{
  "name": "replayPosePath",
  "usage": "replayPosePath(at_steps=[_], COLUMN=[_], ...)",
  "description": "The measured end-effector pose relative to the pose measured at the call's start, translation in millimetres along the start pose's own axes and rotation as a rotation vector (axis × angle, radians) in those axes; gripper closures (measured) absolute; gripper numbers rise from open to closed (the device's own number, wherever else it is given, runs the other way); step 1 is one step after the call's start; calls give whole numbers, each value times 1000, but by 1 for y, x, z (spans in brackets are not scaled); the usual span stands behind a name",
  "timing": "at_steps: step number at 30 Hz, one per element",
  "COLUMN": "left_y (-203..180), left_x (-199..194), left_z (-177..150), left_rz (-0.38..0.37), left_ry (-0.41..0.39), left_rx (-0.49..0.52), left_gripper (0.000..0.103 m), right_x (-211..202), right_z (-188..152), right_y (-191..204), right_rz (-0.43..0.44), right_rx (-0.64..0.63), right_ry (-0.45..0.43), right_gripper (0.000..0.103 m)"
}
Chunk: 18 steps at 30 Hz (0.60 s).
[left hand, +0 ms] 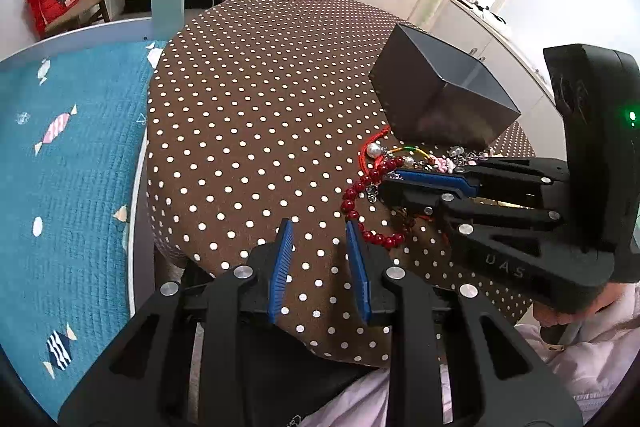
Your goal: Organize jewelry
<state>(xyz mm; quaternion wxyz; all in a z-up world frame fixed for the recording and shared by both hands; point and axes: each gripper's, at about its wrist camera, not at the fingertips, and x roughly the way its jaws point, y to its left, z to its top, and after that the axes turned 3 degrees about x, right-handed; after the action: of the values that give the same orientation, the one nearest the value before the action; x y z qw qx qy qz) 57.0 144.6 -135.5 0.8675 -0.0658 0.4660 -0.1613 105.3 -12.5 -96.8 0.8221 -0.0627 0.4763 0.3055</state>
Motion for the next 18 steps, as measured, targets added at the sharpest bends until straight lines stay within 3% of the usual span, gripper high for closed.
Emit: replayPosePath(at_steps=[8,12,15,16,18], left_y=[-5,-12,-19,-21,-30], left_x=[-1,2,10,13,18], left_z=[6,11,15,16,19], left_rz=[-2,2,44,83,155], left_ry=[-14,-14,2,5,2], left_rx=[19,35,50,54,95], left_gripper=[76,76,55,40,40], right_x=[-30,-54,-73,-82,-97], right_z=[-9,-10,-10,-10,-12], right_y=[-10,-19,-25,-28,-35], right_rz=[88,101,108,112,114], right_rx=[77,110,131,139,156], right_ry=[-31,-92,-135,-157,-196], right_gripper=[98,99,99,99,99])
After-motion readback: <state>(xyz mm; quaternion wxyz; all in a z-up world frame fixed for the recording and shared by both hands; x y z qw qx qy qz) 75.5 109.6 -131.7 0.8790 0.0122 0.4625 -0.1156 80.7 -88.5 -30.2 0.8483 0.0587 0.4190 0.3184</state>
